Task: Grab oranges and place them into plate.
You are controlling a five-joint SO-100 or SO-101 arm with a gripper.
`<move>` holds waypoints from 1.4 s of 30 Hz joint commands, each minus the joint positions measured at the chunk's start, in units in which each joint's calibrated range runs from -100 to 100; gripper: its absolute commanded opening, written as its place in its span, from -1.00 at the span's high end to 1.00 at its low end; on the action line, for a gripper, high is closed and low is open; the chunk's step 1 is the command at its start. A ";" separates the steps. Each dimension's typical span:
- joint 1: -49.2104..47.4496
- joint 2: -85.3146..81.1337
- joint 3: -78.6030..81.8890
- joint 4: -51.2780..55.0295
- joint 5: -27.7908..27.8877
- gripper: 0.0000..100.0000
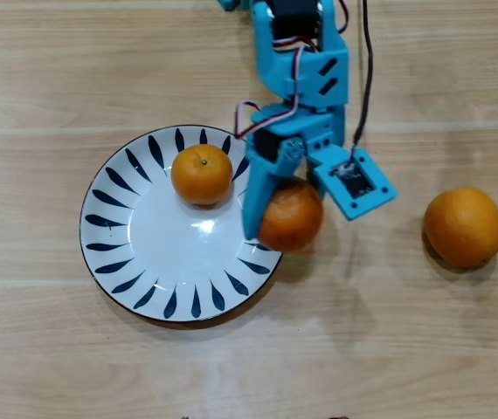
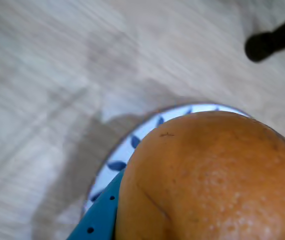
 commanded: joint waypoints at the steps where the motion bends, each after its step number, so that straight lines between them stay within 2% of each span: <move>1: 8.43 -12.73 10.04 -3.41 3.32 0.42; 6: 16.98 -16.20 20.36 -11.23 5.72 0.42; 13: 23.02 -12.06 22.26 -12.52 8.08 0.41; 20: 21.98 -8.76 22.45 -12.52 6.46 0.24; 29: 19.23 -9.10 22.45 -12.52 4.73 0.24; 32: 13.99 -11.55 19.37 -11.49 4.42 0.24; 35: 7.14 -13.66 14.57 -6.16 2.80 0.24; 42: -9.15 -11.30 -5.53 20.05 -9.54 0.24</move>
